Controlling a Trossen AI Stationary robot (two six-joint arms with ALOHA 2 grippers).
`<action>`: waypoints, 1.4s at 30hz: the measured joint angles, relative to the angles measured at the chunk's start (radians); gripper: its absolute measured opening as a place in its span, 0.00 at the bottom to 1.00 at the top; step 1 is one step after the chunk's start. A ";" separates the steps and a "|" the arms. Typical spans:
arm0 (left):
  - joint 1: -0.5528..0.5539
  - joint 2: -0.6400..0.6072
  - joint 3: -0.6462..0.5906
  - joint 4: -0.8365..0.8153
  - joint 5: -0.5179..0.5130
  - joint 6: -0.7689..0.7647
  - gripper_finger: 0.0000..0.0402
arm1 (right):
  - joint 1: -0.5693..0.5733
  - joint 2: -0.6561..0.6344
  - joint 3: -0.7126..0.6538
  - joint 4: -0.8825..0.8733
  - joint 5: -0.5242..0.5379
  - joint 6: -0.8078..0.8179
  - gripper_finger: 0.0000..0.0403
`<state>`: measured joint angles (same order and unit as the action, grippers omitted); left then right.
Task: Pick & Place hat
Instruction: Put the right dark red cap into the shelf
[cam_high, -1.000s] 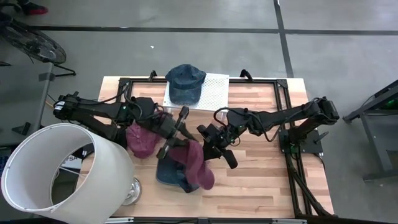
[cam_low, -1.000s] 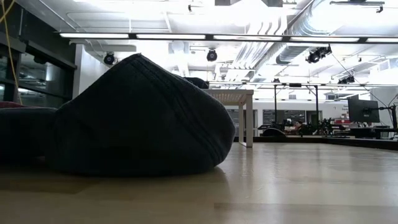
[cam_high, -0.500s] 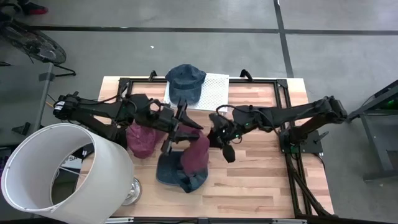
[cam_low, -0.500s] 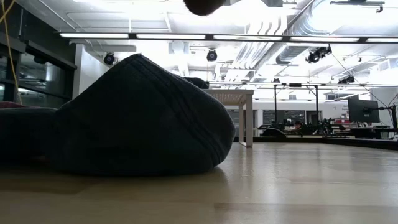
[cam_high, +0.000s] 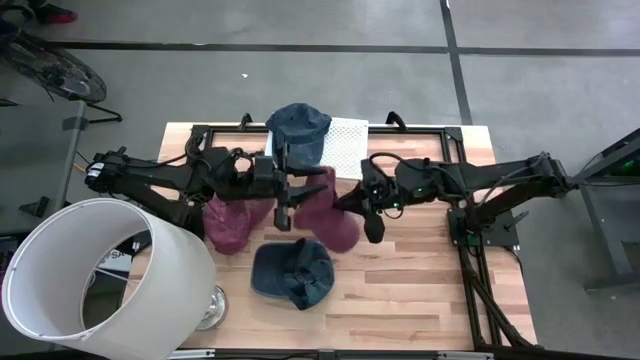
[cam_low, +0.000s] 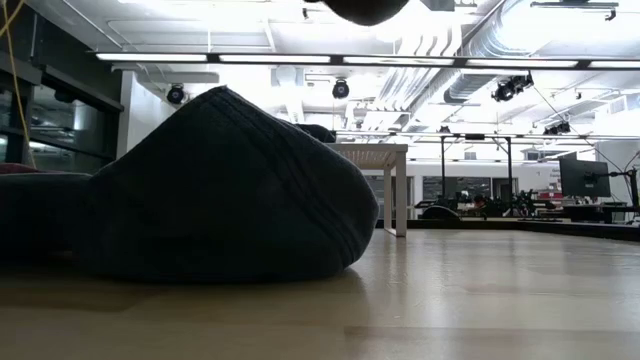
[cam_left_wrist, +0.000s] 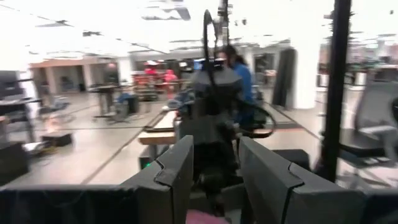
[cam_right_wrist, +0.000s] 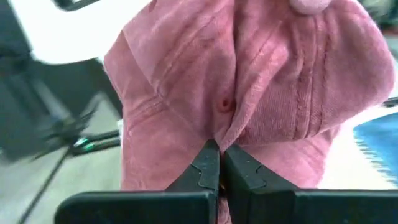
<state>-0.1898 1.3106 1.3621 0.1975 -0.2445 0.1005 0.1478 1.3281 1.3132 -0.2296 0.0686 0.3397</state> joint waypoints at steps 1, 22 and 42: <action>0.000 0.000 0.000 0.002 -0.014 0.000 0.32 | 0.002 -0.008 0.000 -0.006 0.038 0.001 0.00; 0.000 -0.039 -0.001 -0.078 -0.116 0.079 0.32 | -0.081 -0.038 0.001 -0.218 0.666 0.219 0.00; 0.000 -0.266 0.000 -0.705 -0.154 0.079 0.32 | -0.302 0.133 0.001 -0.259 0.613 0.579 0.00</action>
<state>-0.1902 1.0447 1.3621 -0.5070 -0.3981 0.1792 -0.1544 1.4611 1.3140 -0.4890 0.6821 0.9186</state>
